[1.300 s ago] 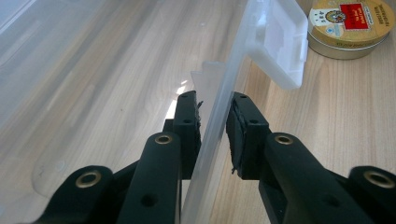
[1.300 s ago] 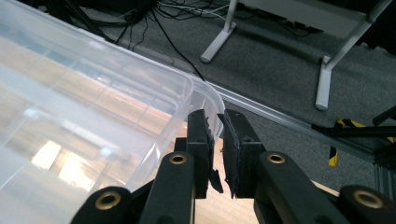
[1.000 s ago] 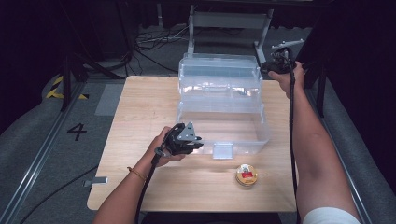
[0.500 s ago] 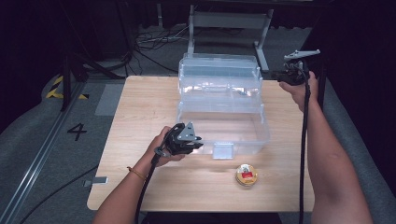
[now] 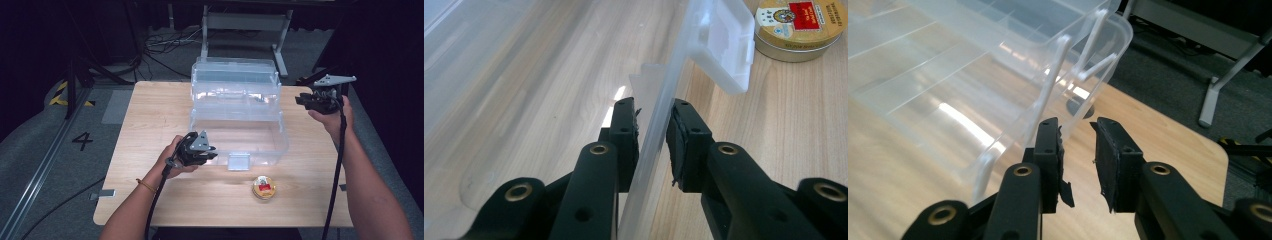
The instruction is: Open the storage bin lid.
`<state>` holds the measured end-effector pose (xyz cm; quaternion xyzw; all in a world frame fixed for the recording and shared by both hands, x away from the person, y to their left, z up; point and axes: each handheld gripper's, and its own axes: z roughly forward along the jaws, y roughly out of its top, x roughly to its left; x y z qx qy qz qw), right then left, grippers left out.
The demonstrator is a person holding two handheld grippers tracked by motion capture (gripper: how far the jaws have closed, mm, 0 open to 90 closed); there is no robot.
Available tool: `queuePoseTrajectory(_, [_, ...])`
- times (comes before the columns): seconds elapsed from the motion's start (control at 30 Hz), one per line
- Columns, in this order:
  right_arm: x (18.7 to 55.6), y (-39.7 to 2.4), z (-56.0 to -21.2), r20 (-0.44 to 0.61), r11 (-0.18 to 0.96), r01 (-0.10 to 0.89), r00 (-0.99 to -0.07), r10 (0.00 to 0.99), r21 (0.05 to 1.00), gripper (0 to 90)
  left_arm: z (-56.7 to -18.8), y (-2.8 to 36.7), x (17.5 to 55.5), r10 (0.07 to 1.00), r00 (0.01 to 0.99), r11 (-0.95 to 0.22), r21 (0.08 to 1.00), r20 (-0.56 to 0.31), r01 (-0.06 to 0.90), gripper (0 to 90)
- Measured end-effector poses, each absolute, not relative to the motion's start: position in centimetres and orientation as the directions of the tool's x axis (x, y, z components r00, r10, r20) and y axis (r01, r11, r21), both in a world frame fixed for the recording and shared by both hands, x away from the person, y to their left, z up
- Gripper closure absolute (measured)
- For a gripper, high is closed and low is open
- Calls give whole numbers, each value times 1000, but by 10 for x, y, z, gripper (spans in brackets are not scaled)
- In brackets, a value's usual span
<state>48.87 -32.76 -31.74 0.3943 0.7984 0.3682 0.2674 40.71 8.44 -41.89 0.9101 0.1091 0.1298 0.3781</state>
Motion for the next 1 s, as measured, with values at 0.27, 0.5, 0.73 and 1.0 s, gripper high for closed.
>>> queuePoseTrajectory(0.27, [457,-336,-327,-130,436,437,-574,809,786,657,-419,84,407,296,943,-691,716,151,102,752])
queuePoseTrajectory(0.5, [434,-341,-339,-123,462,446,-605,787,766,600,-418,84,408,296,943,-694,712,149,105,751])
queuePoseTrajectory(0.73, [409,-346,-357,-111,493,461,-638,762,738,538,-418,84,408,298,943,-694,712,150,106,750])
queuePoseTrajectory(1.0, [392,-344,-372,-90,513,468,-670,737,719,479,-418,84,408,299,943,-695,711,148,108,749])
